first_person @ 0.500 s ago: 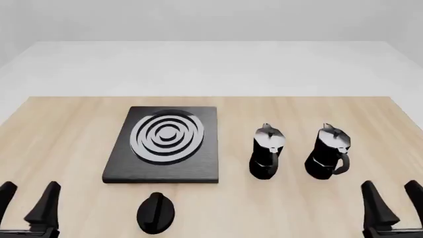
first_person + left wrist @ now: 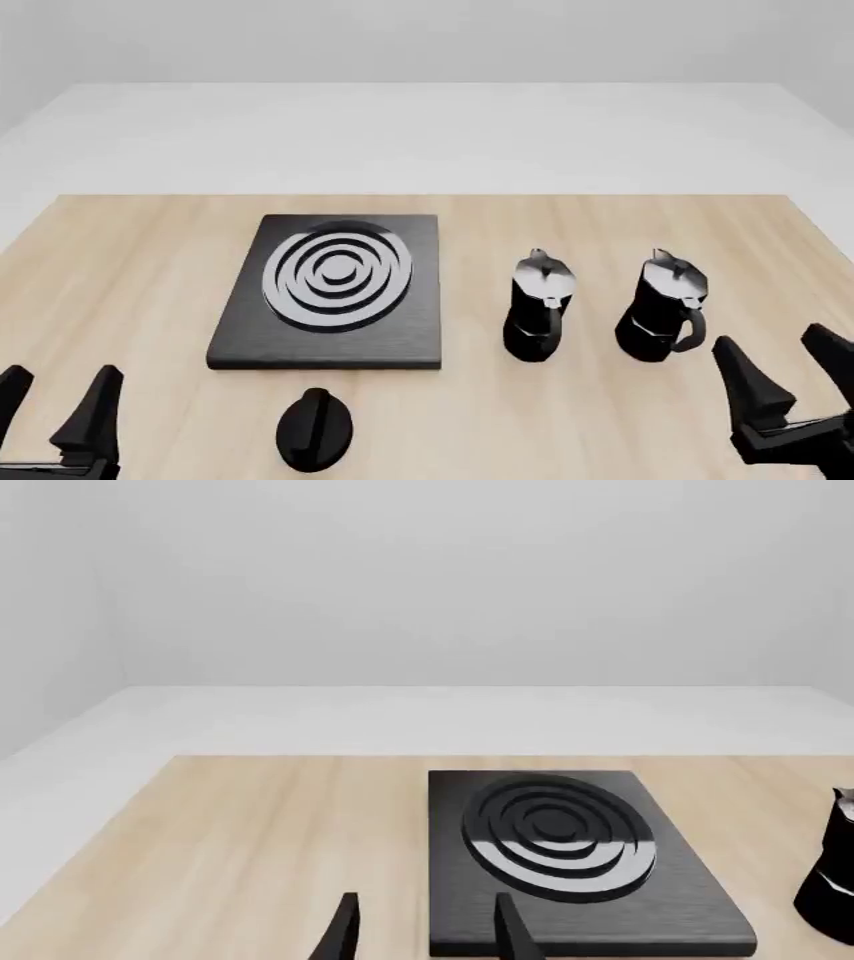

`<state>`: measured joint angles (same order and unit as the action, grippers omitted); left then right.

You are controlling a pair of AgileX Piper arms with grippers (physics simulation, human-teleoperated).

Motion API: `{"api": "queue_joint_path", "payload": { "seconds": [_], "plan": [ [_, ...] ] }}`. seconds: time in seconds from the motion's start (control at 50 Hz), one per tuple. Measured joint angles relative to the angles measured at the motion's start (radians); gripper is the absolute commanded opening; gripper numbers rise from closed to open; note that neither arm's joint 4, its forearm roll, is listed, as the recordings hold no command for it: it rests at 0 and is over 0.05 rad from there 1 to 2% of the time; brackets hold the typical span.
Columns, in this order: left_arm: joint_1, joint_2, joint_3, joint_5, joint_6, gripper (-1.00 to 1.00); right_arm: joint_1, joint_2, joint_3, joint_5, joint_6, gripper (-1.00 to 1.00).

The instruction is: Put both moka pots on the stove.

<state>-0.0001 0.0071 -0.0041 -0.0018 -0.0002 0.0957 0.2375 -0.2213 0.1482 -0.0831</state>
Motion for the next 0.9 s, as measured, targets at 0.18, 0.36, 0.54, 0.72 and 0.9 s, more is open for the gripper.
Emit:
{"api": "queue_joint_path", "payload": {
  "seconds": [0.18, 0.36, 0.54, 0.72, 0.9],
  "plan": [
    [0.0, 0.0, 0.0, 0.0, 0.0, 1.0, 0.045, 0.215, -0.161, 0.07, 0.003, 1.0],
    [0.0, 0.0, 0.0, 0.0, 0.0, 1.0, 0.083, 0.416, -0.301, 0.137, 0.037, 1.0],
    [0.0, 0.0, 0.0, 0.0, 0.0, 1.0, 0.126, 0.595, -0.411, 0.196, 0.104, 1.0],
    [0.0, 0.0, 0.0, 0.0, 0.0, 1.0, 0.172, 0.738, -0.493, 0.227, 0.172, 1.0],
    [0.0, 0.0, 0.0, 0.0, 0.0, 1.0, 0.219, 0.844, -0.548, 0.234, 0.222, 1.0]
  ]
}}
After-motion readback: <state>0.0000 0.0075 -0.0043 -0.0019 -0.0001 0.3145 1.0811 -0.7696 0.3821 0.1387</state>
